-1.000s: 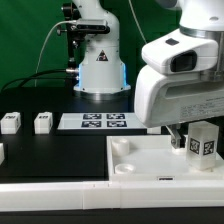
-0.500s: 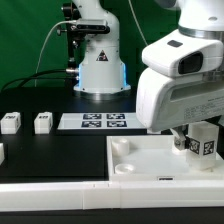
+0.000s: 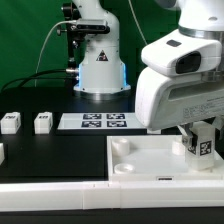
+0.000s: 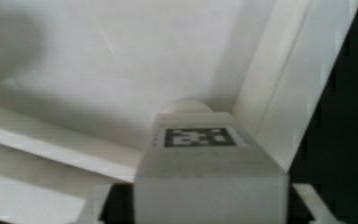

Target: Assemble one leg

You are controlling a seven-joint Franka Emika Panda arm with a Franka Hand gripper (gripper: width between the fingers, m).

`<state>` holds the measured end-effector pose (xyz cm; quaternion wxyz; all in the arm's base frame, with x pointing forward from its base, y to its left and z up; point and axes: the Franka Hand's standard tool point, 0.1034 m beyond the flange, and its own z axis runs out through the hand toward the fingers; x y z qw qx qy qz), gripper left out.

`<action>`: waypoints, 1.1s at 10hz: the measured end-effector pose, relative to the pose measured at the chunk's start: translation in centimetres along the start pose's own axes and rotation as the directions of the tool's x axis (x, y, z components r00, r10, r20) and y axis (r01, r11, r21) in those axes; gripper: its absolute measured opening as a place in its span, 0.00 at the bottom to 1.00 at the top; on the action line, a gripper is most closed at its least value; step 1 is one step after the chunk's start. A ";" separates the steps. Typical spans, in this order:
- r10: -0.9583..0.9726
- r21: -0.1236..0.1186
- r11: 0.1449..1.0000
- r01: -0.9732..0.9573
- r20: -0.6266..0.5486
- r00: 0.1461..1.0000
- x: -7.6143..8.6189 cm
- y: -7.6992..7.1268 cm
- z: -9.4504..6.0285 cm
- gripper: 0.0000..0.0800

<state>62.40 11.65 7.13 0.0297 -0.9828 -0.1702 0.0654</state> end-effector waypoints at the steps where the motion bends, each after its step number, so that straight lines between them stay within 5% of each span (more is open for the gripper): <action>1: 0.001 0.000 1.000 -0.001 0.000 1.000 0.0 0.0 0.0 0.36; 3: 0.186 0.006 0.982 -0.186 0.000 0.982 0.0 -0.2 0.0 0.36; 6: 0.539 0.003 0.842 -0.539 -0.003 0.842 0.0 -0.4 0.1 0.36; 11: 0.903 0.004 0.430 -0.903 -0.001 0.430 0.1 -0.5 0.1 0.37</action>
Offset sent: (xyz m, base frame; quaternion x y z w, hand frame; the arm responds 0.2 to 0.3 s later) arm 0.0000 0.0000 0.0000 0.0000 0.0000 0.2955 0.9553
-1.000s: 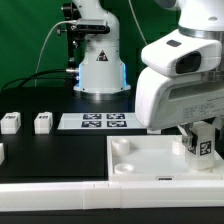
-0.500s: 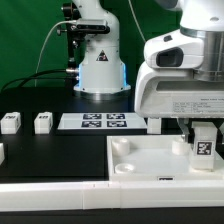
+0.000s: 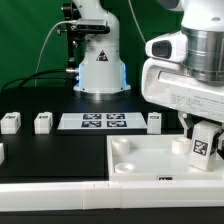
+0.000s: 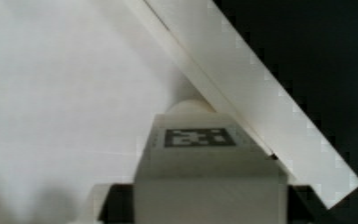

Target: Assemble one leg

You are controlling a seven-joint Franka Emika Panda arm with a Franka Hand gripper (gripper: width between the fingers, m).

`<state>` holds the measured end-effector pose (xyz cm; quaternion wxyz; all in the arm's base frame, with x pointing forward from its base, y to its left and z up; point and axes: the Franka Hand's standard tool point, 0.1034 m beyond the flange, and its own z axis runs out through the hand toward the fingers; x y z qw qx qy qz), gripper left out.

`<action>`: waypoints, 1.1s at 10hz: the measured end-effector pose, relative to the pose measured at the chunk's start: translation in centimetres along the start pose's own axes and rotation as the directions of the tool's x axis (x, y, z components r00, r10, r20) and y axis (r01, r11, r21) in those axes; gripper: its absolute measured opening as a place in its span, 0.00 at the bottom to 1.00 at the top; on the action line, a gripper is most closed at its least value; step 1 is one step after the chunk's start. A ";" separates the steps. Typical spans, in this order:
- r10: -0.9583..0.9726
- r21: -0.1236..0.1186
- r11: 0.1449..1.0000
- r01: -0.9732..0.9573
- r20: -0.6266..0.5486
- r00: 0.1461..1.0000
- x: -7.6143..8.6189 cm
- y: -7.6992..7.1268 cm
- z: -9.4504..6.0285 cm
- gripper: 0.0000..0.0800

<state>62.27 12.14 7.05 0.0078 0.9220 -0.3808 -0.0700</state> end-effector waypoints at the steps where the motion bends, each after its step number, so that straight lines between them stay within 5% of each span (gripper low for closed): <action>1: 0.141 0.001 0.990 -0.141 0.001 0.990 0.0 0.0 0.0 0.37; 5: 0.531 0.010 0.847 -0.531 -0.006 0.847 0.1 -0.2 0.0 0.37; 9: 0.477 0.010 0.879 -0.477 -0.002 0.879 -0.1 -0.3 0.1 0.43; 10: 0.399 0.010 0.917 -0.399 -0.004 0.917 -0.1 -0.3 0.1 0.69; 11: 0.262 0.009 0.965 -0.262 -0.005 0.965 -0.1 -0.3 0.1 0.77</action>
Offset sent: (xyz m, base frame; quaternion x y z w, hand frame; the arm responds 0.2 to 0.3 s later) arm -0.0016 -0.0017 -0.0013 -0.0091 0.0137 0.3173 0.9482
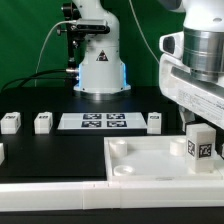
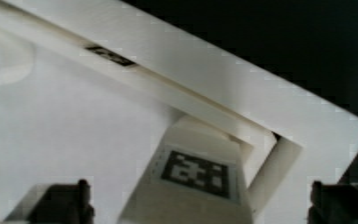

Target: Assemble one leg

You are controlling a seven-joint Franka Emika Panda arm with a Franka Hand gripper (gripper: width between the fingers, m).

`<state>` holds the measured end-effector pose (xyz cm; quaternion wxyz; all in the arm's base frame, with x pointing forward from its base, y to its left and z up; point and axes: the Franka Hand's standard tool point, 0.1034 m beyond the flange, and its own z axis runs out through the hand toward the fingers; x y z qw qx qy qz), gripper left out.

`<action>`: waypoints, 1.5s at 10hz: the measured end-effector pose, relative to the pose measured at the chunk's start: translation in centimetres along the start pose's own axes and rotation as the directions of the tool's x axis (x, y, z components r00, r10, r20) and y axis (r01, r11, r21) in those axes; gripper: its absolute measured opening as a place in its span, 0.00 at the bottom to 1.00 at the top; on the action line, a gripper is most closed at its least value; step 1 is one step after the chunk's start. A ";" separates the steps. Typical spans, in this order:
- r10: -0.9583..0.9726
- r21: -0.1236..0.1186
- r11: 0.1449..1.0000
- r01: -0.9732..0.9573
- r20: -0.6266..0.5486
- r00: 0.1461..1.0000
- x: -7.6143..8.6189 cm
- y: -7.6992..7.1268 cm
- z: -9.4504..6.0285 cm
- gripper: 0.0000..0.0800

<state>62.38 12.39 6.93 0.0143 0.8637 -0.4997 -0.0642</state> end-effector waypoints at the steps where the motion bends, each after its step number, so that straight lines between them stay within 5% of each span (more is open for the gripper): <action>1: -0.079 0.000 0.997 0.079 0.000 0.997 0.0 0.0 0.0 0.77; 6: -0.590 -0.001 0.807 0.590 0.000 0.807 0.0 0.0 0.0 0.81; 10: -0.943 -0.028 0.332 0.943 0.003 0.333 1.1 0.5 0.0 0.81; 12: -0.951 -0.028 0.309 0.951 0.003 0.309 1.1 0.4 0.0 0.81; 14: -0.951 -0.028 0.309 0.951 0.003 0.309 1.1 0.4 0.0 0.47; 15: -0.951 -0.028 0.309 0.951 0.003 0.309 1.1 0.4 0.0 0.47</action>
Offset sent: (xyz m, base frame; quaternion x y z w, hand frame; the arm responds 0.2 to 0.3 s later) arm 0.0000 0.0000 0.0000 0.0000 0.0000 -0.1987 0.9801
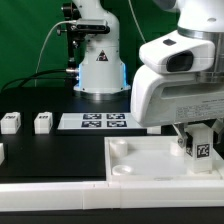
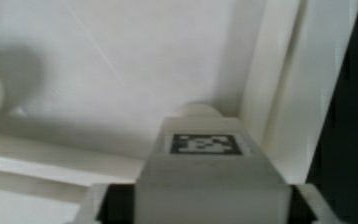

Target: Assemble one leg

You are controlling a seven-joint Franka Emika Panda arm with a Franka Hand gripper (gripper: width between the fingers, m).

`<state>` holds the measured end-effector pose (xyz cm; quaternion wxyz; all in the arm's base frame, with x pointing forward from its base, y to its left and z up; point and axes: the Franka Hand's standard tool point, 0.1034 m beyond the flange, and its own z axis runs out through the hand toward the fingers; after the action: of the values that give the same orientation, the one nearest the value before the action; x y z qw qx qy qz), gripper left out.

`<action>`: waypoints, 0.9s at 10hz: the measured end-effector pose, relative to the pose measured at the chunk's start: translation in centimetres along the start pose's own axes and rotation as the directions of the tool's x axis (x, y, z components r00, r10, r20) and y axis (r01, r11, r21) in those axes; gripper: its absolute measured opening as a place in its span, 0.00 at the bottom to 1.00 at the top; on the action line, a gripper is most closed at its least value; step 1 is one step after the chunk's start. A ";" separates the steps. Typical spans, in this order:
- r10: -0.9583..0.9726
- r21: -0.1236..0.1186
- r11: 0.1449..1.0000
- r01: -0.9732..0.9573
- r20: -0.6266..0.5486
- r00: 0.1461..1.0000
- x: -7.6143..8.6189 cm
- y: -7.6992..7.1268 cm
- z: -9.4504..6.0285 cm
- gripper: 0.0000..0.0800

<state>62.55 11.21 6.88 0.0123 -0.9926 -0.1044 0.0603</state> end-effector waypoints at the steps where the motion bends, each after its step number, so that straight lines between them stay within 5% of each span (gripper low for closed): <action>1: 0.000 0.000 1.000 0.000 0.000 1.000 0.0 0.0 0.0 0.36; 4: 0.049 0.001 0.999 -0.049 0.000 0.999 0.0 0.0 0.0 0.36; 6: 0.257 0.012 0.966 -0.257 0.003 0.967 0.0 -0.3 0.0 0.36; 9: 0.579 0.018 0.815 -0.579 0.004 0.816 0.0 -0.7 0.1 0.37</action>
Offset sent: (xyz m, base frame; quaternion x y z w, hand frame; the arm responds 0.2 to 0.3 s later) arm 0.0000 0.0000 0.0000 0.0000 0.0000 0.0000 1.0000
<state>62.43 11.88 6.78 0.0025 -0.9774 0.2024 0.0614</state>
